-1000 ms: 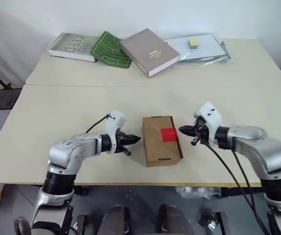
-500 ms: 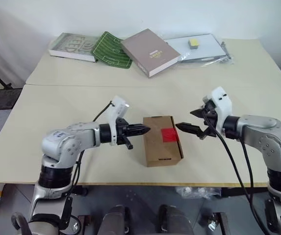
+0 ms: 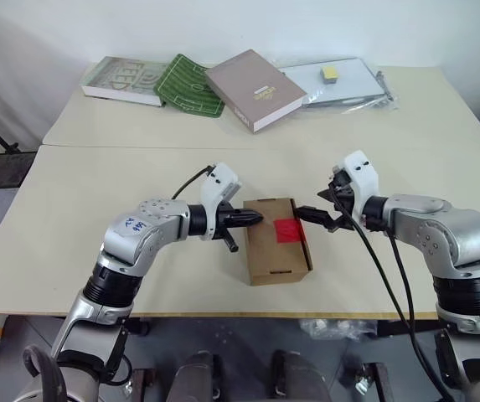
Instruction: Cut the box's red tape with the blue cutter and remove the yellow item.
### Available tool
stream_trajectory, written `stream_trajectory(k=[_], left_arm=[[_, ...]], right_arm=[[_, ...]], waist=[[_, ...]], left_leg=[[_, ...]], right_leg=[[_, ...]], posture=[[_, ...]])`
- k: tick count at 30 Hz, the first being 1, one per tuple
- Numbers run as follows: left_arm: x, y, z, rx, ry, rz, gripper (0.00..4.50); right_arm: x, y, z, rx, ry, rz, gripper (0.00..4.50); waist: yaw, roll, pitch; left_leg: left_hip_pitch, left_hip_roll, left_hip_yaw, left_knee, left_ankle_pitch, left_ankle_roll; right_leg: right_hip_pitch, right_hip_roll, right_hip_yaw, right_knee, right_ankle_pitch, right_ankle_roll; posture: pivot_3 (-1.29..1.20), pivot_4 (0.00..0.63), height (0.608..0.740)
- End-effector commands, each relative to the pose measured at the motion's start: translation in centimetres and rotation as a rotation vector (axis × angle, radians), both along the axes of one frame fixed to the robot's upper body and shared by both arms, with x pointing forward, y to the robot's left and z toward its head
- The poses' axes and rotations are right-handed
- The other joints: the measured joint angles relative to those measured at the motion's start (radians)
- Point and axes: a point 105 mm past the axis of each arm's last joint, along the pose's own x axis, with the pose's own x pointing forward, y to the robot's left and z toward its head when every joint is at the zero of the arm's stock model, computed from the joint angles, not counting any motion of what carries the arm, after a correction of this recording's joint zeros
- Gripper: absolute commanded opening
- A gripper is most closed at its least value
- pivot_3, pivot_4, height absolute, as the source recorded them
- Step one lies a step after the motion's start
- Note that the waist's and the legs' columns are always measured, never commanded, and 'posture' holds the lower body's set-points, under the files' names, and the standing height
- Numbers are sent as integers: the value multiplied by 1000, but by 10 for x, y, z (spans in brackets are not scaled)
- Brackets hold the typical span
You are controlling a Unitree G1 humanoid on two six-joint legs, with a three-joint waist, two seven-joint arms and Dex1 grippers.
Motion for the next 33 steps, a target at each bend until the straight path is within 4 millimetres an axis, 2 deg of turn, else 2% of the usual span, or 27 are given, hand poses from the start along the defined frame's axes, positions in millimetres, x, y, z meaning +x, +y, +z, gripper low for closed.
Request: stream_trajectory(k=[1,9,18,21,25,30,33], left_arm=[[-5,-1,-6,36,8,-23,0],[-5,0,-11,58,14,-18,0],[-5,3,-12,63,17,3,0],[-5,5,-14,66,18,18,0],[-5,6,-15,67,16,23,0],[-4,6,-15,66,14,22,0],[-3,5,-15,70,13,12,0]], right_arm=[[-2,-6,-9,-73,12,4,4441],[0,-12,-35,-296,22,117,4441],[4,-25,-51,-503,0,199,4441],[2,-27,-46,-457,12,193,4441],[0,-30,-33,-213,149,93,4441],[-1,-32,-32,-50,288,17,4441],[-2,-26,-31,99,391,2,4441]], waist=[[1,0,0],[1,-4,-2],[3,-4,-3],[4,-4,-3],[4,-4,-3],[1,-4,-3],[1,-4,-3]], left_leg=[[0,0,0,0,0,0],[1,0,0,0,0,0],[1,0,0,1,0,0],[1,0,-1,1,0,0],[1,0,-2,1,0,0],[1,1,-1,1,0,0],[1,0,-1,1,0,0]], right_leg=[[0,0,0,0,0,0],[1,0,0,0,0,0],[1,0,0,0,0,0],[2,0,-1,0,0,0],[3,0,-1,0,0,0],[2,0,-1,0,0,0],[3,0,-1,0,0,0]], posture=[[0,150,740],[0,150,740],[0,150,740],[0,150,740],[0,150,740],[0,150,740],[0,150,740]])
